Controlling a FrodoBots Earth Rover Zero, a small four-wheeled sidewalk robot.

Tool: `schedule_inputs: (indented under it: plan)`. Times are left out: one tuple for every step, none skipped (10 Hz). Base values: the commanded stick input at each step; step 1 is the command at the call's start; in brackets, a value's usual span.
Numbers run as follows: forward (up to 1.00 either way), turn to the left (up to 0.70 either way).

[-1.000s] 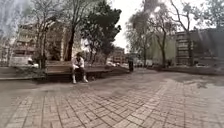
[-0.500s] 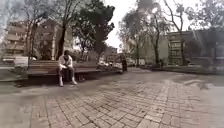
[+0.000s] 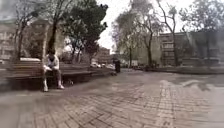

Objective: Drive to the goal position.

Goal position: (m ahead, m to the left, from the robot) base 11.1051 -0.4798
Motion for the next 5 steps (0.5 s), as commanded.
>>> schedule_inputs:
  plan:
    - [1.0,-0.27]
    - [1.0,-0.27]
    - [1.0,-0.27]
    - [1.0,-0.27]
    - [1.0,-0.27]
